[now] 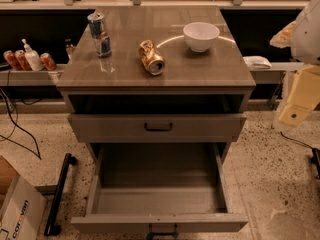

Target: Place redbull can into middle drawer

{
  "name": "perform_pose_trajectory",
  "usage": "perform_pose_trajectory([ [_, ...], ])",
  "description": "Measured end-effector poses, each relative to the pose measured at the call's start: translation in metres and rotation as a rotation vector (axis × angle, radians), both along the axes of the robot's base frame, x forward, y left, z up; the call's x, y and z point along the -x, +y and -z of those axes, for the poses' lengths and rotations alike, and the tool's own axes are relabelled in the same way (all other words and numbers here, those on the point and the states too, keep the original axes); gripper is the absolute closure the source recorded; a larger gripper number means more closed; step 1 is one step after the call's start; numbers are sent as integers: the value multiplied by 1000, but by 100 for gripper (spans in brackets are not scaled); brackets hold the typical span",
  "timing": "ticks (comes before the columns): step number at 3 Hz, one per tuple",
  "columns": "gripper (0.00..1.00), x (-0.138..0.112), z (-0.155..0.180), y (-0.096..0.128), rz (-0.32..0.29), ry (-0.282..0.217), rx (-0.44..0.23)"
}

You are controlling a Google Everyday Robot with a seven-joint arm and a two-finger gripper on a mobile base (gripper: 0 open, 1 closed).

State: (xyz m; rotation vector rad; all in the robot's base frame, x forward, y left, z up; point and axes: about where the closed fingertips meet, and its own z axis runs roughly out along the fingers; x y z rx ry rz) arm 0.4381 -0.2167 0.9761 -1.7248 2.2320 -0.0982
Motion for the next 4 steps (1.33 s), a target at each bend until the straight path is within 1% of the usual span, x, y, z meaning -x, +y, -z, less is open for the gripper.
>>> perform_pose_trajectory([
  [1,0,0,0,0,0,0,0],
  [2,0,-5,-1,7,-10,-15,-16],
  [3,0,-35,2,41,-63,-40,-86],
  [4,0,-74,8,79,-127,-50,-156],
])
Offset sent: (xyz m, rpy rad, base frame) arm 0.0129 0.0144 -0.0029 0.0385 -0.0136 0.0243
